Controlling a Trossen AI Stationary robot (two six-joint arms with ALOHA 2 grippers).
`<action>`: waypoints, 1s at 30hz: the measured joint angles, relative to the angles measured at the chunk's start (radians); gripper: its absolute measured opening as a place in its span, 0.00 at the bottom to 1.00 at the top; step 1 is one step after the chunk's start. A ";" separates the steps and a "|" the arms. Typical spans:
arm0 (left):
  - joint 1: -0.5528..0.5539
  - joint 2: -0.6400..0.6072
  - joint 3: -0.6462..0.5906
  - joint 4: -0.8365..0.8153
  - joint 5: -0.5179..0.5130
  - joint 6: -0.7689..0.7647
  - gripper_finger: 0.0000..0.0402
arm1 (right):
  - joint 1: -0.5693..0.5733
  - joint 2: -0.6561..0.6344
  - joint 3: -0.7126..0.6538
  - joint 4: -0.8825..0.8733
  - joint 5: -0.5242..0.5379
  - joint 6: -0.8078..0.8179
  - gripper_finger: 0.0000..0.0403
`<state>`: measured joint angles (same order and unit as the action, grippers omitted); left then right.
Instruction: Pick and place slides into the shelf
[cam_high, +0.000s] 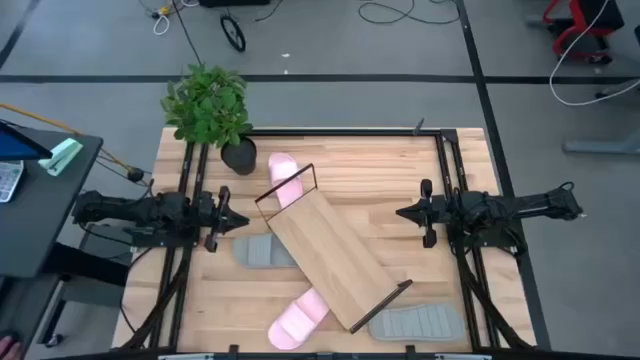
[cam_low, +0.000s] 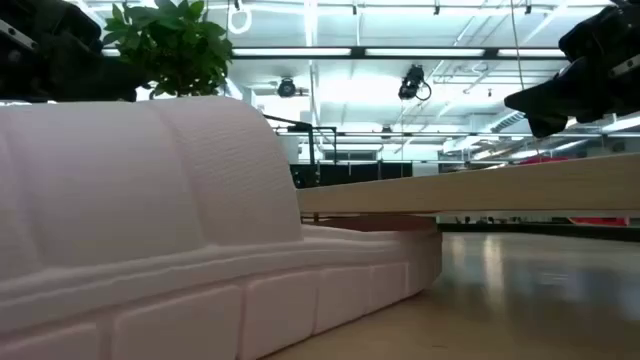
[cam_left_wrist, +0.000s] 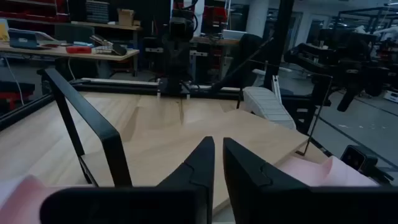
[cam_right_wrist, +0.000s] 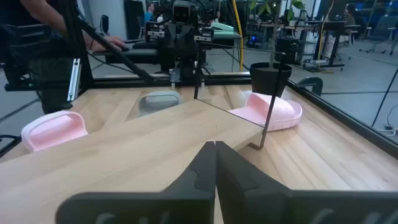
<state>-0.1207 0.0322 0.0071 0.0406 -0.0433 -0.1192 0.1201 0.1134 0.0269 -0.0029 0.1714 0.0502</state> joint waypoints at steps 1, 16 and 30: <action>0.000 0.000 0.000 0.000 0.000 0.000 0.09 | 0.000 0.000 0.000 0.000 0.000 0.000 0.02; 0.000 0.000 0.000 0.000 0.000 0.001 0.09 | 0.000 0.000 0.000 0.000 0.000 0.000 0.02; 0.000 0.000 0.000 0.000 0.000 0.000 0.08 | 0.000 0.000 0.000 0.000 0.000 0.000 0.02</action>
<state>-0.1207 0.0320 0.0068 0.0406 -0.0437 -0.1192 0.1202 0.1135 0.0273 -0.0029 0.1711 0.0498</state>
